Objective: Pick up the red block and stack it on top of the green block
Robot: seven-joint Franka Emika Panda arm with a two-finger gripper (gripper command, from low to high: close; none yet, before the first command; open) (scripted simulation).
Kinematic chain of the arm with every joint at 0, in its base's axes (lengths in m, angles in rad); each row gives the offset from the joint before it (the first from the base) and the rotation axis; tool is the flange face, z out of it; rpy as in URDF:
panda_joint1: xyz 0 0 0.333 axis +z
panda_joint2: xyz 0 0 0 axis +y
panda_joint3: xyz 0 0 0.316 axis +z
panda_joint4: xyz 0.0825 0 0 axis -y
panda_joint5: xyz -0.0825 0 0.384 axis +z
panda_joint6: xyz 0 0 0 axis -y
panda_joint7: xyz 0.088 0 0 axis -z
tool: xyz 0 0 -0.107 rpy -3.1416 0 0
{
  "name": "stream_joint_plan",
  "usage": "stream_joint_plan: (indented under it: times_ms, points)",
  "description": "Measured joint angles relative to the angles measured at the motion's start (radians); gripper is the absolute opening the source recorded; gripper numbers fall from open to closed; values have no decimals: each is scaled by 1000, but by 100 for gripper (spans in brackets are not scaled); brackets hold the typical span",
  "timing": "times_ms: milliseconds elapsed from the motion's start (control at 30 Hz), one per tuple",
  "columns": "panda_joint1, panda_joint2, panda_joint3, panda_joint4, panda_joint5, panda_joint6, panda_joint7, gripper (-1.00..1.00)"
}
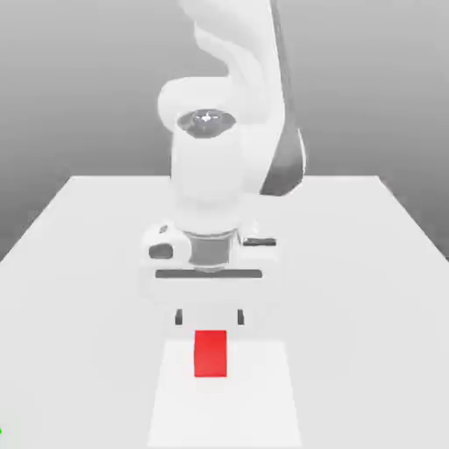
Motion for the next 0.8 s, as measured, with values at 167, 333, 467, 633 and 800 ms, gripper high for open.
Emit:
stream_joint_plan:
  times_ms: [167,333,467,633,800]
  points:
    - [-22,141,27,18,24,120,-17,-100]
    - [-26,157,32,20,23,134,-16,-100]
    - [-21,61,22,6,3,52,-2,-100]
    - [-31,-79,13,8,-14,-91,21,-100]
    - [-121,-3,-41,172,4,-181,81,-100]
